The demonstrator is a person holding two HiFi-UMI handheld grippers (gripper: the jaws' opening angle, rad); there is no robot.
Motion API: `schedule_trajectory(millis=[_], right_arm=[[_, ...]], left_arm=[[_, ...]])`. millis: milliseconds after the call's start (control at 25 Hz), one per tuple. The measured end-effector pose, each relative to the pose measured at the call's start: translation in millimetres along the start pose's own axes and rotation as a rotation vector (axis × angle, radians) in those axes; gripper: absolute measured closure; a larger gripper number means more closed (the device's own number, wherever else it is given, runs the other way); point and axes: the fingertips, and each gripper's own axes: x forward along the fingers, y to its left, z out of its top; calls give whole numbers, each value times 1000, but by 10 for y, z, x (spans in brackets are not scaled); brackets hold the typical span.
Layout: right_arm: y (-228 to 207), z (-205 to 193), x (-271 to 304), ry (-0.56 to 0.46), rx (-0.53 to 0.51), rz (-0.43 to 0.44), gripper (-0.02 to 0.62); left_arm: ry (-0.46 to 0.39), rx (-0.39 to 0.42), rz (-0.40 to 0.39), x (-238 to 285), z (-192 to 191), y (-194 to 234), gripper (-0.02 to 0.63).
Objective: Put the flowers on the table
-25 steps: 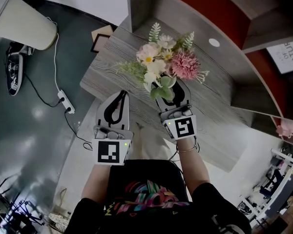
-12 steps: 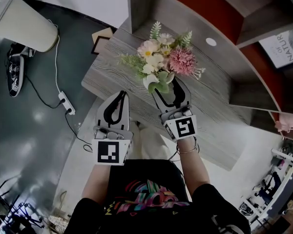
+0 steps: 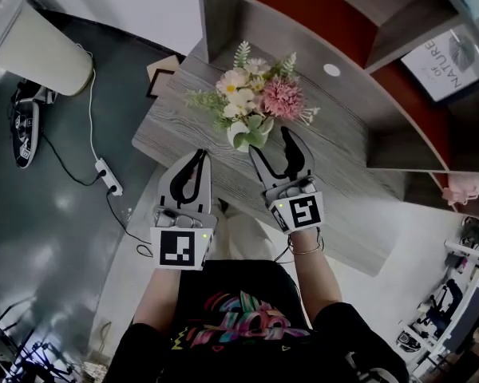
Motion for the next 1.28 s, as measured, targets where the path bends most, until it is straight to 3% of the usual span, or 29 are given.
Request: schedule_trajectory(millis=[440, 680, 800, 1280], right_arm=[[-242, 636, -376, -60, 25, -118, 344], [-288, 1100, -665, -99, 32, -142, 388], [-305, 1317, -771, -111, 20, -146, 414], [-348, 1628, -924, -87, 29, -184, 542]], left_arm=[[-98, 24, -87, 49, 640, -266, 574], [-113, 97, -155, 80, 975, -437, 574], [-160, 77, -182, 141, 1183, -523, 574], [-120, 120, -288, 193, 1172, -608, 574]])
